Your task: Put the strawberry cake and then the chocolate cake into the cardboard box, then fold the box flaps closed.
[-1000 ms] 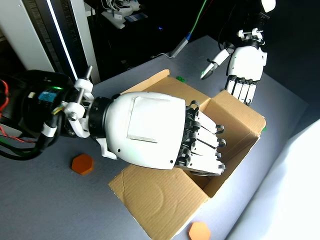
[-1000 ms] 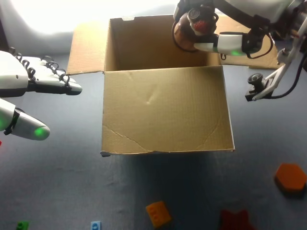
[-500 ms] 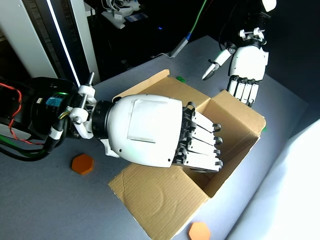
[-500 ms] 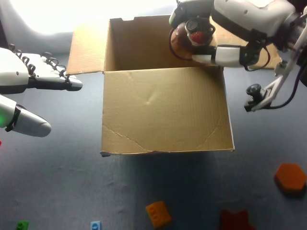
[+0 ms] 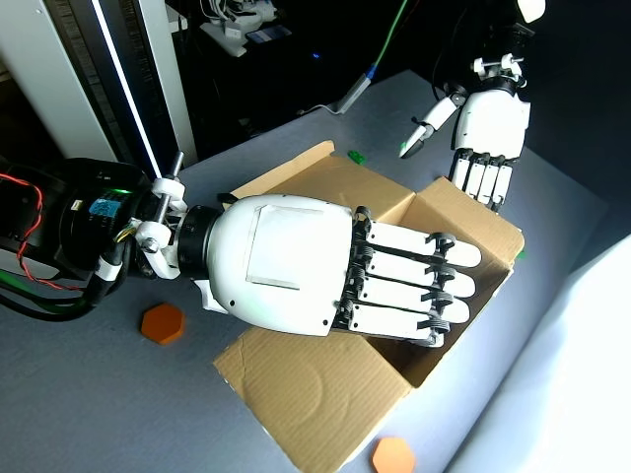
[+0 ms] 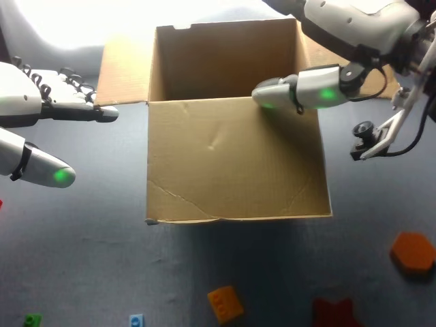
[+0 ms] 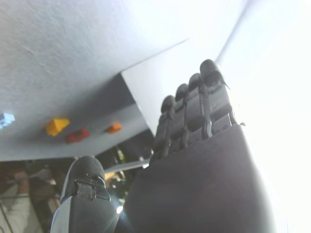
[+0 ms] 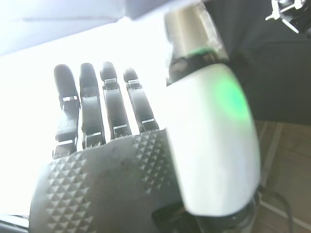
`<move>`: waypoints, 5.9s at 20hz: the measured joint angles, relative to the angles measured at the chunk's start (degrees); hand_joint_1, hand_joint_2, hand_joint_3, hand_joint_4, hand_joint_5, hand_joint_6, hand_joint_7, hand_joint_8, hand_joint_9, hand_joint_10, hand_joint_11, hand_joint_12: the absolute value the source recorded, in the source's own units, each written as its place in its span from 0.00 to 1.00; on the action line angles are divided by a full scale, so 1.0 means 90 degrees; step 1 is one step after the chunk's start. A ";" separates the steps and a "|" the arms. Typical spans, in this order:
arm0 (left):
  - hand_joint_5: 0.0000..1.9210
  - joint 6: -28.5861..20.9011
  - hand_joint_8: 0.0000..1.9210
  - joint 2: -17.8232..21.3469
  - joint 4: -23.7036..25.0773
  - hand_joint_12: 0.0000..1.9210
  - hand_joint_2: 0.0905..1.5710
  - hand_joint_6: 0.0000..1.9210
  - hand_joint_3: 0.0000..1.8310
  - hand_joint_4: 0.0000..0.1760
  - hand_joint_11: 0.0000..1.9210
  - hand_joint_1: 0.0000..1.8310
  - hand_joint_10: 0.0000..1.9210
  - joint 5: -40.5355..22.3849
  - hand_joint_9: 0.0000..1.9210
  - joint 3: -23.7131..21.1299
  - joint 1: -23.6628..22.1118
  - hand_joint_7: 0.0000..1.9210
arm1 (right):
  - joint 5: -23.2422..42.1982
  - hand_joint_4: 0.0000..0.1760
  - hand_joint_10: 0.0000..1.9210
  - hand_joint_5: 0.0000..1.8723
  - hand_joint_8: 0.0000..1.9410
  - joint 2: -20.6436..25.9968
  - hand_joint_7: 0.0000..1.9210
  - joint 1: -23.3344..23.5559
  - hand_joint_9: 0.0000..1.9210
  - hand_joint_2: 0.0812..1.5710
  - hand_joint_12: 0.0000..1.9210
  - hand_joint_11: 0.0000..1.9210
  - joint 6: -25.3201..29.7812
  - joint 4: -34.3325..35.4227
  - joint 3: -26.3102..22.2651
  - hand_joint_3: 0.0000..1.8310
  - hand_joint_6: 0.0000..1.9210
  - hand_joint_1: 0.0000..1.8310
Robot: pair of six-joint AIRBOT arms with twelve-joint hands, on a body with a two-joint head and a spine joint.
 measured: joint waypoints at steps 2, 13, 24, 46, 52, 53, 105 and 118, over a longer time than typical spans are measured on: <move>0.04 -0.0002 0.00 0.0000 0.0005 0.22 0.69 0.00 0.00 0.00 0.00 0.00 0.00 0.0017 0.03 0.0002 -0.0036 0.04 | -0.0231 0.01 0.02 0.01 0.00 0.0182 0.03 0.0202 0.03 0.60 0.26 0.00 -0.0061 0.0000 -0.0053 0.00 0.00 0.41; 0.03 0.0015 0.00 0.0002 0.0017 0.21 0.69 0.00 0.00 0.00 0.00 0.00 0.00 0.0015 0.02 0.0034 -0.0636 0.03 | -0.1309 0.00 0.00 0.02 0.00 0.2344 0.03 0.0121 0.03 0.75 0.07 0.00 -0.0896 0.1039 -0.0935 0.01 0.00 0.04; 0.03 0.0068 0.00 0.0153 0.0687 0.22 0.68 0.00 0.00 0.00 0.00 0.00 0.00 0.0000 0.03 -0.0413 -0.1574 0.03 | -0.1197 0.00 0.00 0.03 0.00 0.2620 0.04 -0.1156 0.04 0.77 0.10 0.00 -0.3631 0.3769 -0.1013 0.00 0.00 0.00; 0.04 0.0063 0.00 -0.0753 0.1564 0.23 0.68 0.00 0.00 0.00 0.00 0.00 0.00 -0.0233 0.05 -0.0049 -0.2178 0.05 | -0.1474 0.00 0.01 0.07 0.00 0.1921 0.07 -0.1214 0.07 0.78 0.19 0.00 -0.3915 0.2429 -0.1477 0.00 0.00 0.00; 0.03 0.0187 0.00 -0.0809 0.1688 0.21 0.69 0.00 0.00 0.00 0.00 0.00 0.00 -0.0359 0.04 -0.0131 -0.1787 0.05 | -0.1248 0.00 0.01 0.06 0.00 0.2443 0.07 -0.0231 0.06 0.79 0.10 0.00 -0.3784 0.2140 -0.2225 0.00 0.00 0.00; 0.03 0.0219 0.00 -0.0809 0.1710 0.23 0.69 0.00 0.00 0.00 0.00 0.00 0.00 -0.0359 0.04 -0.0131 -0.1717 0.05 | -0.1251 0.00 0.01 0.06 0.00 0.2458 0.08 -0.0121 0.06 0.79 0.12 0.00 -0.3747 0.2144 -0.2297 0.00 0.00 0.00; 0.05 0.0663 0.00 0.0316 0.2050 0.26 0.74 0.00 0.00 0.00 0.00 0.00 0.00 -0.0852 0.05 -0.1899 -0.0216 0.05 | -0.1926 0.00 0.00 0.04 0.00 0.3706 0.07 0.0219 0.03 0.81 0.01 0.00 -0.2708 0.3126 -0.2565 0.00 0.00 0.00; 0.06 -0.0058 0.00 0.0534 0.1744 0.33 0.75 0.00 0.00 0.00 0.00 0.00 0.00 -0.1073 0.08 -0.2297 -0.1632 0.08 | -0.1836 0.00 0.01 0.07 0.00 0.3706 0.09 0.0221 0.06 0.82 0.11 0.00 -0.2710 0.3126 -0.2565 0.00 0.00 0.00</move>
